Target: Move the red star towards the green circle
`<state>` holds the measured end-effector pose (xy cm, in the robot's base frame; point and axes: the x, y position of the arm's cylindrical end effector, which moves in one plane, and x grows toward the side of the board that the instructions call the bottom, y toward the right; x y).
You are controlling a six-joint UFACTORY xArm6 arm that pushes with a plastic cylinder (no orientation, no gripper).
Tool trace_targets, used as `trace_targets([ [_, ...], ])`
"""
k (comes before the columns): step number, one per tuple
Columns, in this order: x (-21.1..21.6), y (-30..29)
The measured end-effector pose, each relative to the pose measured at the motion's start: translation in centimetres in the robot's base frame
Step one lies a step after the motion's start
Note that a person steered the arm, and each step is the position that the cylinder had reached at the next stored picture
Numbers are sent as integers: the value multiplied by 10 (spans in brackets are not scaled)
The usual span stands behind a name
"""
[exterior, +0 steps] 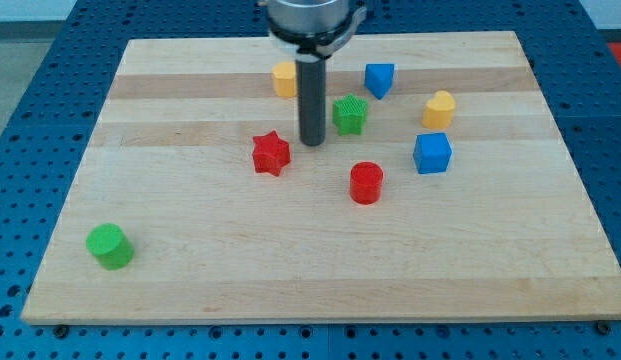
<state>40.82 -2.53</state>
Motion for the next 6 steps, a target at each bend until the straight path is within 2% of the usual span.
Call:
trace_targets([
  [2, 14, -61],
  [4, 21, -79],
  [6, 51, -100],
])
